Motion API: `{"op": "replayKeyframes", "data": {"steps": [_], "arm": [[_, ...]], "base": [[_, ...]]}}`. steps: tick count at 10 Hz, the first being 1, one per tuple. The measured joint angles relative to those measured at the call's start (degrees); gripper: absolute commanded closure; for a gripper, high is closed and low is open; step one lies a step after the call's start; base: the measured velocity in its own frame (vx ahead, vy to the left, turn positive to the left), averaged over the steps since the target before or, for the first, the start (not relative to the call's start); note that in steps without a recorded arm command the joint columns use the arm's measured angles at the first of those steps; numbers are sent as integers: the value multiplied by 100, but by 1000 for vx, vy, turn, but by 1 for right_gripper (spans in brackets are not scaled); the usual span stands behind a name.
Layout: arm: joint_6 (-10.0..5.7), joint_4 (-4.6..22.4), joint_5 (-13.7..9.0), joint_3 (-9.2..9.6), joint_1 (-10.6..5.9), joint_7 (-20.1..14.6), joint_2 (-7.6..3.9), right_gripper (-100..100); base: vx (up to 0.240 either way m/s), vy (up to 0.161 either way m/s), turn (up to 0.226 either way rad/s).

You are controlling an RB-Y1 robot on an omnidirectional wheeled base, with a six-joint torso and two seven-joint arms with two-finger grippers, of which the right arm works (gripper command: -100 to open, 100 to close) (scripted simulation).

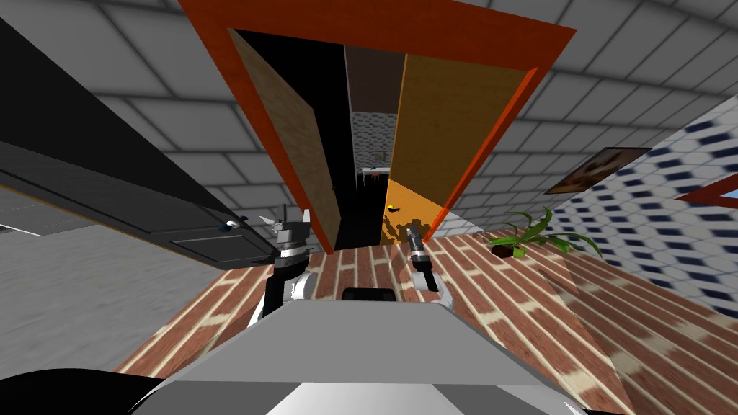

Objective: Push the door open

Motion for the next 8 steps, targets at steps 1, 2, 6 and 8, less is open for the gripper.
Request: {"op": "replayKeyframes", "data": {"steps": [1,2,6,8], "arm": [[-16,157,12,-12,-64,-38,-22,-100],[-33,307,34,-19,-136,-84,-37,-100],[-156,836,116,-21,-304,-213,-53,-100],[-245,1170,138,-43,-428,-261,-69,-100]], "base": [[83,-32,1],[65,-27,4],[73,-29,2],[68,-23,1]]}}
